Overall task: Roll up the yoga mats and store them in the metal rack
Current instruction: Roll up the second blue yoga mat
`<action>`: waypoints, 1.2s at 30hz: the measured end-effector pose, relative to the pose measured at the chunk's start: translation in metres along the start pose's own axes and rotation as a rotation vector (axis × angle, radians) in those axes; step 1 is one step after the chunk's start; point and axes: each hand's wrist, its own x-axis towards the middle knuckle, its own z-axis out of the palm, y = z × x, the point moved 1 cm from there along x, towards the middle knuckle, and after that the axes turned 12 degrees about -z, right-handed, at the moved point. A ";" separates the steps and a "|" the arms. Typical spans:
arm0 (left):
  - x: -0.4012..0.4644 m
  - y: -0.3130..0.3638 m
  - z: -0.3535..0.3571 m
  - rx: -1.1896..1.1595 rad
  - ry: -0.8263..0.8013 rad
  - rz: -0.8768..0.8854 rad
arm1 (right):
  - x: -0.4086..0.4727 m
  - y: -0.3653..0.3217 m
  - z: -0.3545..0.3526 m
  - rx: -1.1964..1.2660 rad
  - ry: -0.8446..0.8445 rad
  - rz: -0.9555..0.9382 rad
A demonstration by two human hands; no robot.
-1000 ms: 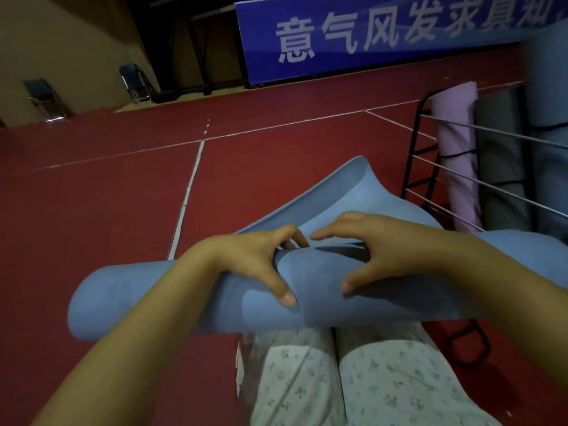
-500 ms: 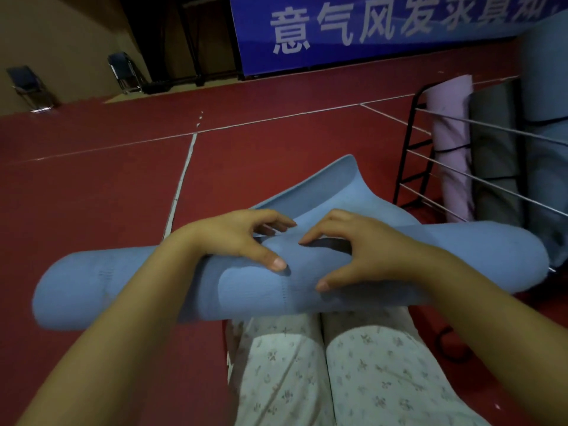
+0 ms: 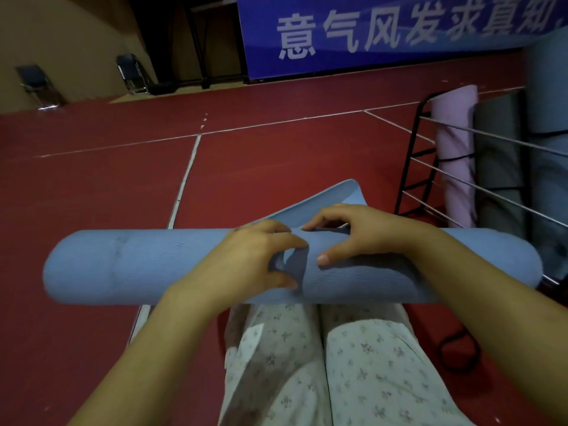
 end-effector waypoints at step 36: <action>0.083 -0.039 -0.007 -0.354 -0.015 -0.124 | 0.015 0.009 -0.004 -0.312 0.191 -0.091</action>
